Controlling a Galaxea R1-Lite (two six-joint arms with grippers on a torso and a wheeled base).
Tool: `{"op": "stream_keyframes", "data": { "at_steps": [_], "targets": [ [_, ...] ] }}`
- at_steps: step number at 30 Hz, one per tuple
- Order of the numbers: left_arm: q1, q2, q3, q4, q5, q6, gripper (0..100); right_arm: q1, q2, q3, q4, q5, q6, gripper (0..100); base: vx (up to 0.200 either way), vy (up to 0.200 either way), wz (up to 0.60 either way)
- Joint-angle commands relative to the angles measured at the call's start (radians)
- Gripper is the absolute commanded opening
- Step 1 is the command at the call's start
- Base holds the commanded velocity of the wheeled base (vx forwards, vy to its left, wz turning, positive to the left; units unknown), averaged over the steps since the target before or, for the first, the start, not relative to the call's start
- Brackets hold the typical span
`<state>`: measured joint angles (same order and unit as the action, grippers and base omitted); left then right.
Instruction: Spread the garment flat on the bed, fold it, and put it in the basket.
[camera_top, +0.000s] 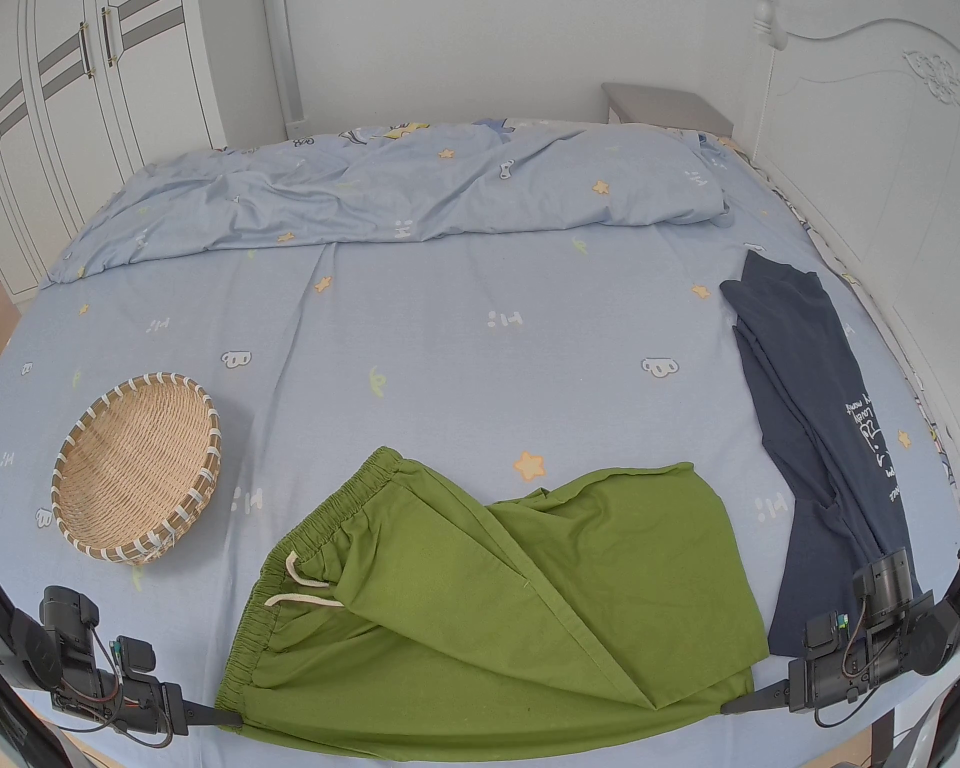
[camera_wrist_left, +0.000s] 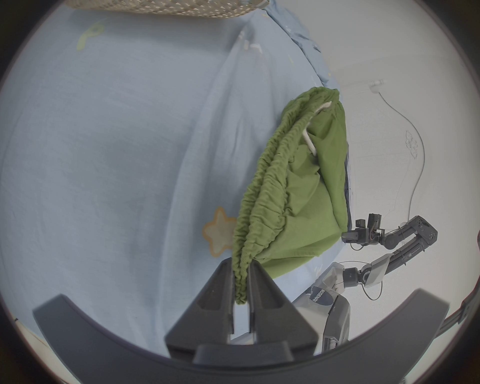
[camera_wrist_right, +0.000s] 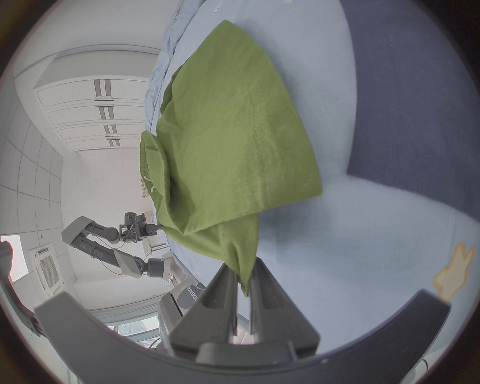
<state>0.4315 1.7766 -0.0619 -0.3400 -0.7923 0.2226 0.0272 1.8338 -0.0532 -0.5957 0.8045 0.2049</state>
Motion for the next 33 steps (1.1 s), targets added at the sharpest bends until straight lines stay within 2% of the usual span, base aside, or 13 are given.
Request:
{"op": "stream_keyframes", "data": {
  "at_steps": [1, 4, 13, 14, 18, 27, 29, 33],
  "targets": [
    [0.026, -0.022, -0.056, 0.059, 0.022, 0.012, 0, -0.021, 0.001, 0.024, -0.001, -0.016, -0.019, 0, 0.000, 0.000, 0.00],
    [0.012, -0.025, -0.076, 0.099, 0.022, 0.014, 0, -0.020, 0.002, 0.024, -0.001, -0.024, -0.021, 0, 0.000, 0.000, 0.00],
    [-0.004, -0.046, -0.073, 0.107, 0.024, 0.009, 0, -0.020, 0.001, 0.026, -0.006, -0.025, -0.022, 0, 0.000, 0.000, 0.00],
    [-0.013, -0.046, -0.070, 0.107, 0.024, 0.012, 100, -0.018, 0.001, 0.024, -0.006, -0.025, -0.022, 100, 0.000, 0.000, 0.00],
    [-0.039, -0.048, -0.065, 0.111, 0.024, 0.008, 100, -0.016, 0.001, 0.026, -0.009, -0.025, -0.022, 100, 0.000, 0.000, 0.00],
    [-0.027, -0.132, -0.073, 0.118, 0.018, 0.001, 100, -0.016, -0.025, 0.041, -0.024, -0.025, -0.045, 100, 0.000, 0.000, 0.00],
    [-0.023, -0.238, -0.113, 0.193, 0.015, -0.022, 100, -0.018, -0.108, 0.053, -0.050, -0.025, -0.044, 100, 0.000, 0.000, 0.00],
    [-0.040, -0.451, -0.305, 0.506, 0.010, -0.118, 100, -0.027, -0.283, 0.046, -0.045, -0.039, -0.032, 100, 0.000, 0.000, 0.00]
  ]
}}
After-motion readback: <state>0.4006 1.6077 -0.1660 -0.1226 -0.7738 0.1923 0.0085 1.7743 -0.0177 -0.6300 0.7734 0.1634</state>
